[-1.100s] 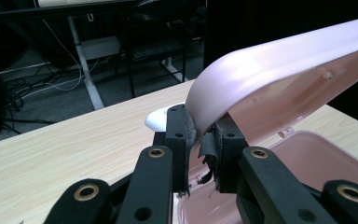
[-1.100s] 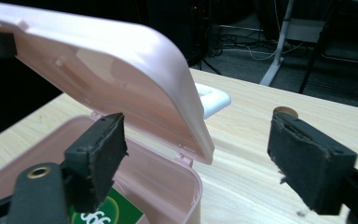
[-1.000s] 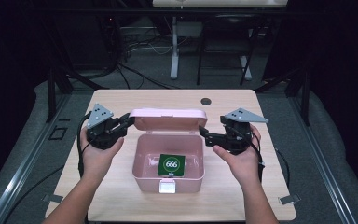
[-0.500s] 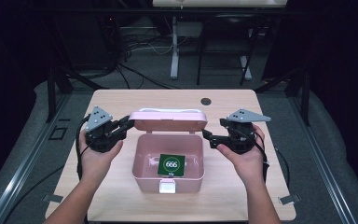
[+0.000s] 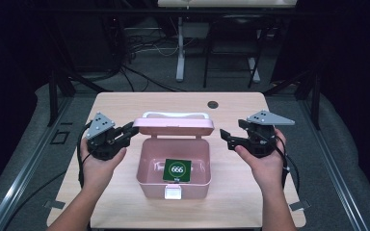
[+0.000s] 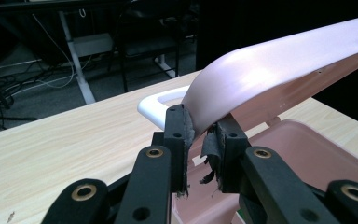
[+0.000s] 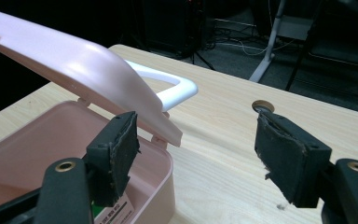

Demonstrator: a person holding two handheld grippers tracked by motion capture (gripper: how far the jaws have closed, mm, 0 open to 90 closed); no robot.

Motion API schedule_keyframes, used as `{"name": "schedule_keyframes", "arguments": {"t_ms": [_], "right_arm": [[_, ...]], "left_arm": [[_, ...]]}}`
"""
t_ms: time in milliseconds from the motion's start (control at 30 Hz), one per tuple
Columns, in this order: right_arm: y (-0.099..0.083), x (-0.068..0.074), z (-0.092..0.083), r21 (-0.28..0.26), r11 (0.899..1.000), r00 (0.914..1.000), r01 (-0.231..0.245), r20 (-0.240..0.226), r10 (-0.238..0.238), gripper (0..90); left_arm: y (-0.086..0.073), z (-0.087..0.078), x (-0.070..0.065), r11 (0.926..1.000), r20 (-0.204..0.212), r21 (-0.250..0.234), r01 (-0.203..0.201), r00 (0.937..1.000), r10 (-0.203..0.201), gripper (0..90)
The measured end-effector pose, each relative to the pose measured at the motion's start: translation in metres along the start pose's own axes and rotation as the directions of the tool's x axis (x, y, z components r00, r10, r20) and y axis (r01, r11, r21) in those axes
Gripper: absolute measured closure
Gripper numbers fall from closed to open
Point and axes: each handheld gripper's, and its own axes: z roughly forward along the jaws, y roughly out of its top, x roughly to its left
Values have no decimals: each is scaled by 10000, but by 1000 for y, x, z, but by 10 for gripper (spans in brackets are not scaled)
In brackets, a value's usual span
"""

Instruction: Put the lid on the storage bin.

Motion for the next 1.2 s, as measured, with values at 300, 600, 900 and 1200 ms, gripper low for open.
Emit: {"name": "schedule_keyframes", "arguments": {"t_ms": [300, 600, 900, 1200], "right_arm": [[-2, 0, 5, 81, 9999, 10000, -77, 21, 77, 296], [-3, -3, 8, 71, 9998, 9999, -168, 9, 168, 296], [-3, -4, 8, -15, 9998, 9998, -202, -11, 201, 295], [-4, -4, 10, 49, 9996, 9996, -270, -28, 270, 289]], "left_arm": [[-1, -4, -1, 10000, 242, 96, 4, 9997, -7, 761], [-4, -8, -3, 10000, 315, 66, 38, 9995, -40, 736], [-10, -11, -6, 9999, 470, 37, 113, 9988, -115, 687], [-17, -9, -11, 9995, 543, 191, -258, 9982, 247, 605]]}}
